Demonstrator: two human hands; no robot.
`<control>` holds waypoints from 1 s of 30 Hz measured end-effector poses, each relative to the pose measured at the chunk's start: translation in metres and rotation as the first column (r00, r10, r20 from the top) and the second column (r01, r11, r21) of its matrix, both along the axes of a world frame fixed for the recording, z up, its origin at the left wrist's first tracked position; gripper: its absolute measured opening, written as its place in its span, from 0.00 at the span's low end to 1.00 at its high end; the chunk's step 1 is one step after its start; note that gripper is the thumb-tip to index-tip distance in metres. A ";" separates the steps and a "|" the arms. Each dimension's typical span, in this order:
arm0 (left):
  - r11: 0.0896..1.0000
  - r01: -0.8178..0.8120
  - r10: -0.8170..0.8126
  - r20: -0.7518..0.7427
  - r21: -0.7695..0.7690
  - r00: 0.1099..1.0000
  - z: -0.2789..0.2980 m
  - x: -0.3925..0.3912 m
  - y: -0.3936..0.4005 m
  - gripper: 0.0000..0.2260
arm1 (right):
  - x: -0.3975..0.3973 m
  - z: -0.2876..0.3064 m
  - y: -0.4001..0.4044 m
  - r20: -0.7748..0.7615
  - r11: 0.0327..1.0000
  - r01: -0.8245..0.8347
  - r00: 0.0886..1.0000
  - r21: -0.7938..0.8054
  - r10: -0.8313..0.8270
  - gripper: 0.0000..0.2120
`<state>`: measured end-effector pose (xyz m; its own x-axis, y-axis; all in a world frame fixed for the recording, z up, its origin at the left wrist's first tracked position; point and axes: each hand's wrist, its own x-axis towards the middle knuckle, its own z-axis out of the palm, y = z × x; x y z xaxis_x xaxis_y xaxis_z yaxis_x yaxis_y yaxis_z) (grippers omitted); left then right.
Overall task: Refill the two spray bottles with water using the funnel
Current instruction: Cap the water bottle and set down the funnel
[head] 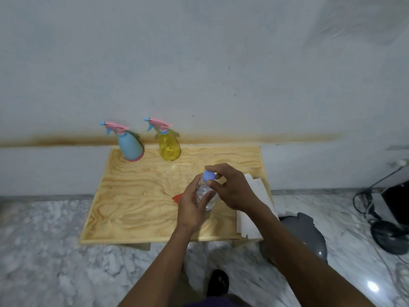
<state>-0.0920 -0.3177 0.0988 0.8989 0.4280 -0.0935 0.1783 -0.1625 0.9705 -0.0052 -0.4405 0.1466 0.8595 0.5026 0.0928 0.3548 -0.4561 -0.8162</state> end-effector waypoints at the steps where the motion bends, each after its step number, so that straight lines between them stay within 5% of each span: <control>1: 1.000 0.001 -0.001 -0.005 -0.006 1.000 -0.001 0.000 0.001 0.30 | 0.000 0.000 0.001 -0.007 1.000 0.011 1.000 0.007 -0.011 0.16; 12: 0.999 0.025 -0.025 -0.022 -0.025 0.999 -0.003 0.001 0.002 0.26 | -0.013 -0.007 0.006 -0.128 0.973 0.203 0.974 0.107 -0.189 0.16; 30: 1.000 0.018 -0.018 0.016 -0.016 1.000 -0.004 0.002 0.001 0.25 | -0.016 -0.009 0.013 -0.058 0.963 0.261 0.965 0.062 -0.258 0.16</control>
<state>-0.0905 -0.3169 0.0949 0.9079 0.4101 -0.0862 0.1603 -0.1500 0.9756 -0.0214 -0.4273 0.1378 0.9638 0.2559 0.0744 0.1911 -0.4693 -0.8621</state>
